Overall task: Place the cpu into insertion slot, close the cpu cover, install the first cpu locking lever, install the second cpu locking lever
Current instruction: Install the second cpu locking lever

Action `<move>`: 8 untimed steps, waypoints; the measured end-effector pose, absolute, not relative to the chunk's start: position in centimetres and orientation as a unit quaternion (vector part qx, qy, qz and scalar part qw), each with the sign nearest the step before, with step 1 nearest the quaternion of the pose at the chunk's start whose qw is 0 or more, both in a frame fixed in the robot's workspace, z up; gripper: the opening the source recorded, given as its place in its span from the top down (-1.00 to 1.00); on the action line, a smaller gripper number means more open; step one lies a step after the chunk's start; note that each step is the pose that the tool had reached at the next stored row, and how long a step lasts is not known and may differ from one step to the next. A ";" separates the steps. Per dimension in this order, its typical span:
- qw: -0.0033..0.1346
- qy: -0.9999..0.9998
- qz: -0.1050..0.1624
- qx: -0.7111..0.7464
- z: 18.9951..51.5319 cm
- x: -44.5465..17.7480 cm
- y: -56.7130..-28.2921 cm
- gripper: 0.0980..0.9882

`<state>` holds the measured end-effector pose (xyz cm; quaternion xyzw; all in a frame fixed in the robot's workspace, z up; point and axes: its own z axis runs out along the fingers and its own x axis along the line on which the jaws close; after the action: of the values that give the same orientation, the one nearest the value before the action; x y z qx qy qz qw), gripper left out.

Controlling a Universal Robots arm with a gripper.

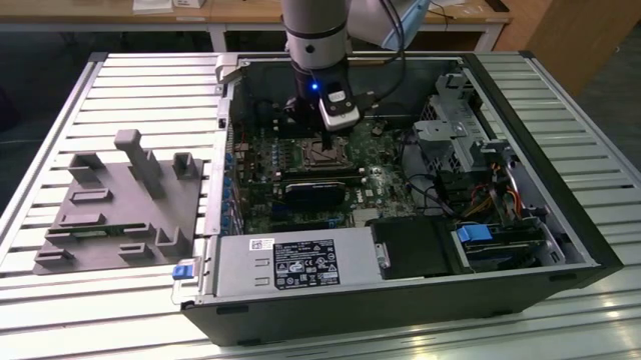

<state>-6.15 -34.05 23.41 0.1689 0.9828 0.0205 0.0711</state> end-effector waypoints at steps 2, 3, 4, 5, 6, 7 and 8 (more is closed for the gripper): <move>0.071 0.983 0.020 0.169 23.4 -6.2 -34.3 0.98; 0.071 0.983 0.020 0.169 23.5 -6.2 -34.5 0.98; 0.071 0.983 0.020 0.169 23.5 -6.2 -34.6 0.98; 0.071 0.983 0.021 0.169 23.5 -6.2 -34.8 0.98; 0.071 0.983 0.021 0.169 23.5 -6.2 -34.9 0.98; 0.071 0.983 0.021 0.169 23.5 -6.2 -35.0 0.98; 0.071 0.983 0.020 0.169 23.5 -6.2 -35.2 0.98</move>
<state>-6.15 -35.20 23.50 0.1689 0.9829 0.0205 0.0710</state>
